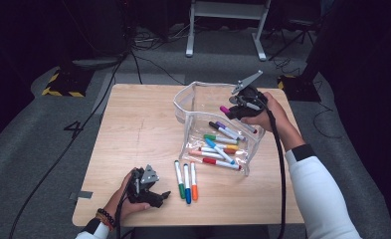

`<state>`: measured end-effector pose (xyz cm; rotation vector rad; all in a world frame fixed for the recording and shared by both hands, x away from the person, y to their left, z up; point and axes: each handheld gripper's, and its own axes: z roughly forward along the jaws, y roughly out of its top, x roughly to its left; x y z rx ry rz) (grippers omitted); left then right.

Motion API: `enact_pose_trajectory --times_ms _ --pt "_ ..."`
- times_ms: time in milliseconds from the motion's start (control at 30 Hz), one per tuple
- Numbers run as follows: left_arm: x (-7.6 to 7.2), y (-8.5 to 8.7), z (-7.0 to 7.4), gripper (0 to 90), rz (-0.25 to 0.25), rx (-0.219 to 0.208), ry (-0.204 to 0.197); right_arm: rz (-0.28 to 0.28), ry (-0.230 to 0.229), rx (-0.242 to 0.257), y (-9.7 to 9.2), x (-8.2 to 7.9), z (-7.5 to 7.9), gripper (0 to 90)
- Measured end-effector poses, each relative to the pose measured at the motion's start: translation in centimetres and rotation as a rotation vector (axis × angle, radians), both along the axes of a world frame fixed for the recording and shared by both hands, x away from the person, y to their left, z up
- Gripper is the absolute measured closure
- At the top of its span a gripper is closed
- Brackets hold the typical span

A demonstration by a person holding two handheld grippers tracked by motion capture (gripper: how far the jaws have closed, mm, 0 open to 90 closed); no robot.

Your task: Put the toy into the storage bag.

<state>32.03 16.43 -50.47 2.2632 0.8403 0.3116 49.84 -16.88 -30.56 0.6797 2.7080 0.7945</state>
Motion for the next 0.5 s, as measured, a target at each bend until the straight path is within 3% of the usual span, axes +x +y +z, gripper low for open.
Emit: enact_pose_trajectory --times_ms 167,233,433,467,500 --pt "0.0 0.0 0.0 10.1 0.0 0.0 0.0 0.017 0.037 -0.077 0.9 0.1 -0.6 74.2" --pt "0.0 0.0 0.0 10.1 0.0 0.0 -0.001 0.051 0.065 -0.118 1.5 -0.2 -0.8 74.1" --pt "0.0 0.0 0.0 10.1 0.0 0.0 0.0 0.056 0.059 -0.117 1.6 -0.4 -0.9 71.9" --pt "0.0 0.0 0.0 10.1 0.0 0.0 0.0 0.039 0.042 -0.111 1.4 -0.4 -0.8 65.7" --pt "0.0 0.0 0.0 10.1 0.0 0.0 0.0 0.039 0.042 -0.111 1.4 -0.4 -0.8 65.7"
